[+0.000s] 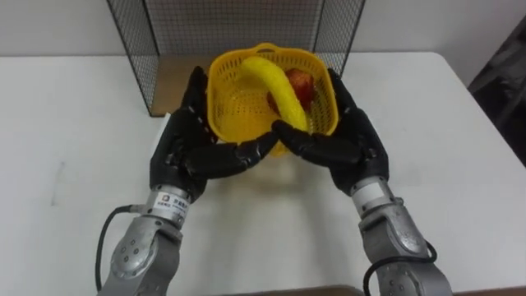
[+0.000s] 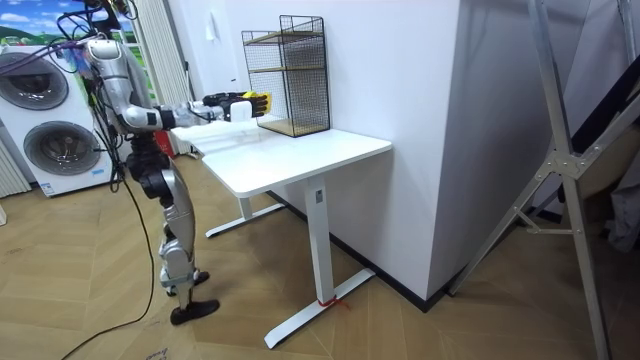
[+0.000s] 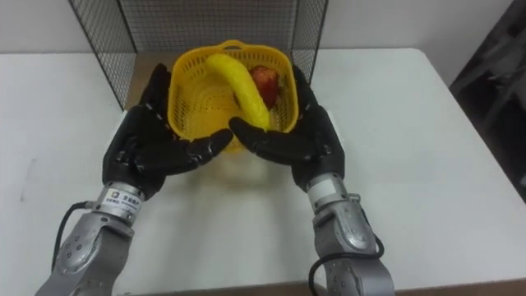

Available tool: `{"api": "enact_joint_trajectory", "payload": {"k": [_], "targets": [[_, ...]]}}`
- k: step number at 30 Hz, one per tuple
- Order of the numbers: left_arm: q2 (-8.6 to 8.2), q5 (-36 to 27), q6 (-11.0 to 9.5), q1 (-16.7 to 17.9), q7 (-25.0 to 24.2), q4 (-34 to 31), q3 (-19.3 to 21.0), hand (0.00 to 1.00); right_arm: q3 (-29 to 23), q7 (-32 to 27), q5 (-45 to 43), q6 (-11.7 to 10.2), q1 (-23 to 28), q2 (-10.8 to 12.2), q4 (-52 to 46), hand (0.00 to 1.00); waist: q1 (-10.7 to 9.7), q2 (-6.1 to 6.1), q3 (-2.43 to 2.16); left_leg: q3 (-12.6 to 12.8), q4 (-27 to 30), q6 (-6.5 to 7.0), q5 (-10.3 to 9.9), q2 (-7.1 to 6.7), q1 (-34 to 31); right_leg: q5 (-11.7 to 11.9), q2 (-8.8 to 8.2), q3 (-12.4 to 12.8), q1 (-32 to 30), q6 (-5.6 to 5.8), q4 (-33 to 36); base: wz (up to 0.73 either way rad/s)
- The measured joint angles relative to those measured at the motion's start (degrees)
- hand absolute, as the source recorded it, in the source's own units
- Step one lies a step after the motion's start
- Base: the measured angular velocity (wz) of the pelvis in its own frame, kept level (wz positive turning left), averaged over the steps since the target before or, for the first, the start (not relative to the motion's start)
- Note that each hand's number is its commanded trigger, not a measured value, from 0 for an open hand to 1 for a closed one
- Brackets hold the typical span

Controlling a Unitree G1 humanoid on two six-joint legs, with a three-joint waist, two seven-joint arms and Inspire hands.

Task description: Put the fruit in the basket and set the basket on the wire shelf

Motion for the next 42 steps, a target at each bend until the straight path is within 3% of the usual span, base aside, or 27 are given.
{"api": "enact_joint_trajectory", "payload": {"k": [2, 4, 6, 7, 10, 12, 14, 15, 16, 17, 18, 19, 20, 22, 25, 28, 30, 31, 32, 33, 36, 38, 39, 41, 42], "targets": [[0.00, 0.2, 0.0, 0.4, 0.0, 0.0, 0.1, 0.00, 0.1, 0.1, -0.1, 0.2, 0.7, 0.4, -0.1, 0.00, 0.5, 0.11, -0.01, 0.4, 2.7, 0.04, -1.3, 0.21, -0.8, -0.9, 0.06, 0.0, 0.1, 0.29, 0.9, -0.08], [-0.11, 0.6, -0.4, 1.1, -0.1, 0.3, 0.7, 0.00, 0.0, 0.8, 0.0, 0.2, 1.0, 0.7, 0.6, 0.00, 1.2, 0.22, 0.07, 0.5, 11.3, -0.21, -5.3, 1.11, -3.0, -5.2, 0.22, 0.1, -0.8, -0.39, 5.8, -0.17], [-0.02, 0.5, -0.7, 1.5, -0.1, 1.3, 0.8, 0.00, 0.4, 1.0, 0.1, 0.2, 1.2, 1.1, 0.8, 0.00, 1.3, 0.23, 0.12, 0.6, 19.8, -0.42, -6.7, 1.86, -6.0, -8.3, 0.06, 0.3, -2.5, -0.74, 10.4, -0.07], [-0.05, 0.5, -0.9, 2.2, -0.1, 1.3, 0.7, 0.00, 0.6, 1.1, 0.1, 0.2, 1.3, 1.1, 0.9, 0.00, 1.3, 0.37, 0.15, 0.7, 24.9, -0.65, -6.9, 2.50, -8.0, -9.8, 0.32, 0.3, -2.7, -1.12, 12.1, -0.05], [-0.04, -0.3, -1.1, 2.3, -0.1, 1.4, 1.0, 0.00, 0.5, 1.9, 0.6, 0.2, 1.3, 0.7, 0.9, 0.00, 1.3, 0.83, 0.33, 0.4, 29.4, -0.76, -6.8, 3.85, -9.6, -10.9, 1.03, 0.6, -2.6, -2.16, 13.9, -0.01], [0.06, -0.5, -1.3, 2.4, -0.1, 1.3, 1.0, 0.00, 0.5, 2.3, 0.6, 0.1, 1.3, 0.6, 0.9, 0.00, 1.1, 0.71, 0.36, 0.2, 32.6, -1.88, -5.6, 3.93, -12.3, -10.8, 1.10, 1.7, -2.5, -2.55, 14.2, 0.00], [-0.11, -1.0, -1.3, 2.4, -0.1, 1.1, 0.8, 0.00, 0.5, 2.4, 1.8, 0.0, 1.1, -0.1, 1.0, 0.00, 1.1, 0.44, 0.17, -1.1, 25.2, -1.76, -6.2, 2.07, -15.1, -10.8, 0.43, 2.1, -3.5, -2.51, 14.5, -0.06], [-0.49, -1.3, -1.4, 2.0, -0.1, 1.1, 0.7, 0.00, 0.5, 2.4, 2.6, 0.1, 1.1, -0.9, 1.0, 0.00, 1.3, 0.73, -0.05, -1.3, 18.0, -2.00, -4.0, 1.44, -16.9, -10.9, -0.08, 2.1, -4.4, -2.34, 14.9, -0.19], [-0.63, -1.3, -1.4, 1.9, -0.1, 1.1, 0.8, 0.00, 0.5, 2.4, 2.5, 0.1, 1.2, -1.1, 1.1, 0.00, 1.4, 0.82, -0.11, -1.3, 15.9, -1.24, -0.9, 1.02, -17.5, -11.0, -0.42, 2.1, -4.5, -2.28, 15.0, -0.37], [-0.74, -1.2, -1.4, 2.0, -0.1, 1.1, 0.7, 0.00, 0.6, 2.5, 2.5, 0.3, 1.7, -1.1, 1.1, 0.00, 2.2, 1.00, -0.63, -1.3, 13.0, 0.14, 4.1, 0.54, -16.8, -11.4, -0.87, 2.6, -4.3, -1.73, 15.0, -0.20], [-0.23, -1.2, -1.4, 1.5, -0.4, 1.1, 0.8, 0.00, 0.5, 2.6, 2.5, 0.3, 1.7, -1.0, 1.2, 0.00, 1.9, -0.11, -0.99, -1.1, 10.9, 0.54, 4.9, -0.72, -15.3, -11.8, -1.86, 2.6, -4.1, -1.13, 14.7, -0.11], [-0.21, -1.2, -1.4, 1.3, -0.4, 1.1, 0.9, 0.00, 0.5, 2.7, 2.5, 0.3, 1.6, -1.0, 1.2, 0.00, 1.6, -0.80, -1.01, -1.1, 10.2, 0.69, 5.1, -1.16, -14.7, -11.8, -2.13, 2.7, -3.9, -1.00, 14.3, 0.11], [-0.20, -1.1, -1.5, 1.2, -0.4, 1.1, 0.8, 0.00, 0.5, 2.7, 2.5, 0.2, 1.4, -1.2, 1.2, 0.00, 1.4, -1.53, -0.77, -1.2, 10.0, 0.86, 5.0, -1.46, -14.1, -11.4, -2.25, 2.4, -2.7, -0.77, 12.7, 0.09], [-0.08, -1.1, -1.5, 1.2, -0.4, 1.1, 0.6, 0.00, 0.7, 2.7, 2.5, 0.1, 1.2, -1.1, 1.1, 0.00, 1.2, -1.83, -0.79, -1.2, 10.8, 0.99, 4.0, -1.63, -14.5, -11.3, -2.34, 2.0, -2.1, -0.64, 11.7, 0.05], [-0.11, -1.3, -1.6, 0.7, -0.3, 1.1, 0.5, 0.00, 0.7, 2.7, 2.4, 0.0, 0.9, -1.2, 0.9, 0.00, 0.9, -1.03, -0.43, -1.3, 13.1, 1.57, 2.1, -2.15, -15.7, -12.3, -3.04, 1.7, -2.3, 0.12, 12.2, 0.08], [-0.06, -1.2, -2.1, 0.6, -0.2, 1.1, 0.2, 0.00, 0.7, 2.7, 2.3, -0.4, 1.0, -1.3, 0.7, 0.00, 0.7, -0.63, -0.12, -0.6, 15.2, 2.64, -0.5, -3.85, -16.2, -14.8, -4.84, 1.6, -2.5, 1.31, 15.1, 0.08], [-0.10, -1.2, -2.4, 0.6, -0.2, 1.1, 0.2, 0.00, 0.7, 2.6, 2.2, -0.9, 0.8, -1.0, 0.7, 0.00, 0.9, -0.77, -0.07, 0.2, 15.8, 3.85, -2.3, -5.23, -15.3, -16.3, -7.40, 0.9, -5.1, 2.90, 24.2, 0.00], [-0.06, -1.2, -2.4, 0.6, -0.2, 1.1, 0.1, 0.00, 0.7, 2.5, 2.1, -0.9, 0.8, -0.9, 0.7, 0.00, 0.8, -0.85, -0.02, 0.4, 15.9, 4.13, -2.6, -5.79, -15.1, -16.1, -8.34, 0.7, -6.3, 3.16, 27.9, 0.08], [-0.01, -1.0, -2.6, 0.5, -0.1, 1.1, 0.0, 0.00, 0.7, 2.3, 1.9, -1.0, 0.8, -0.9, 0.7, 0.00, 0.7, -1.16, 0.11, 0.5, 16.2, 4.80, -3.2, -6.72, -14.1, -15.2, -10.12, 0.7, -8.4, 4.24, 33.8, 0.18], [-0.02, -1.1, -2.6, 0.5, 0.0, 1.1, -0.3, 0.00, 0.6, 2.2, 2.0, -1.2, 0.7, -0.9, 0.7, 0.00, 0.8, -1.15, 0.13, 0.6, 16.7, 5.33, -4.2, -7.11, -13.3, -13.5, -11.01, 1.3, -9.9, 4.43, 38.3, 0.15], [0.34, -1.2, -2.9, 0.4, 0.8, 1.1, -0.4, 0.00, 0.6, 2.3, 1.5, -1.2, 0.7, -0.8, 0.8, 0.00, 1.0, -0.69, 0.30, -0.6, 14.9, 5.94, -5.2, -6.82, -10.1, -9.4, -10.56, 1.7, -11.2, 5.27, 41.7, 0.02], [0.30, -1.2, -3.5, 0.0, 0.9, 1.1, -0.4, 0.00, 0.4, 2.3, 1.3, -1.2, 0.0, -0.8, 0.8, 0.00, 1.1, -0.56, 0.39, -1.2, 13.7, 6.03, -5.1, -6.46, -9.5, -12.0, -9.71, 1.7, -13.1, 4.78, 39.0, 0.06], [0.39, -1.2, -3.5, -0.4, 0.9, 1.1, -0.4, 0.00, 0.1, 2.3, 1.3, -1.2, -0.4, -0.6, 0.8, 0.00, 0.9, -0.33, 0.93, -1.5, 13.5, 6.09, -5.0, -6.13, -9.4, -13.1, -8.93, 1.1, -14.2, 4.43, 34.5, 0.15], [0.37, -1.2, -3.5, -0.7, 0.9, 1.2, -0.3, 0.00, 0.1, 2.3, 1.3, -1.1, -0.7, -0.7, 1.0, 0.00, 1.0, -0.24, 1.58, -1.7, 13.8, 5.93, -4.9, -5.83, -9.4, -12.6, -7.51, 1.6, -15.7, 3.72, 24.3, 0.15], [0.16, -1.2, -3.5, -0.9, 0.9, 1.7, -0.3, 0.00, 0.1, 2.3, 1.2, -0.9, -0.8, -0.4, 1.4, 0.00, 0.9, -0.31, 1.72, -2.0, 13.8, 5.81, -4.9, -5.99, -9.4, -7.2, -6.87, 2.1, -15.9, 3.32, 20.9, 0.25]]}}
